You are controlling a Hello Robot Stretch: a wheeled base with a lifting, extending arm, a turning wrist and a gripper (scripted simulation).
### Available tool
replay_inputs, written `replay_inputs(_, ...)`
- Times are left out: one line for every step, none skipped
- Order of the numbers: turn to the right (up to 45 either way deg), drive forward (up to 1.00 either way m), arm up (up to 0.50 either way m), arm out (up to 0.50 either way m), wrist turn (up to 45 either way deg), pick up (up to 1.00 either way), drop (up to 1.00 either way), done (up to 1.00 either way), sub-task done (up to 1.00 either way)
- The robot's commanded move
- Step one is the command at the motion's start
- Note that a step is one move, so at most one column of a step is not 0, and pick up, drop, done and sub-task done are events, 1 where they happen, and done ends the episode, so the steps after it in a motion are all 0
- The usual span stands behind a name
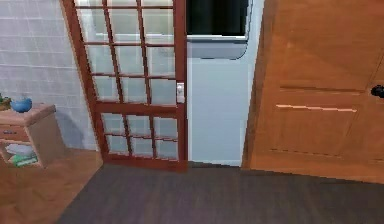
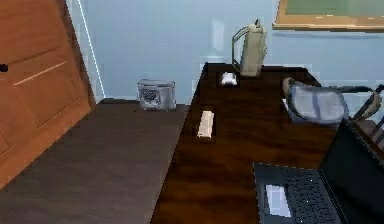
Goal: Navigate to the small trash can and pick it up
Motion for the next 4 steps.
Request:
replay_inputs(-45.0,0.00,0.00,0.00,0.0,0.00,0.00,0.00,0.00)
replay_inputs(-9.0,0.00,0.00,0.00,0.0,0.00,0.00,0.00,0.00)
replay_inputs(0.0,0.35,0.00,0.00,0.0,0.00,0.00,0.00,0.00)
replay_inputs(-15.0,0.00,0.00,0.00,0.0,0.00,0.00,0.00,0.00)
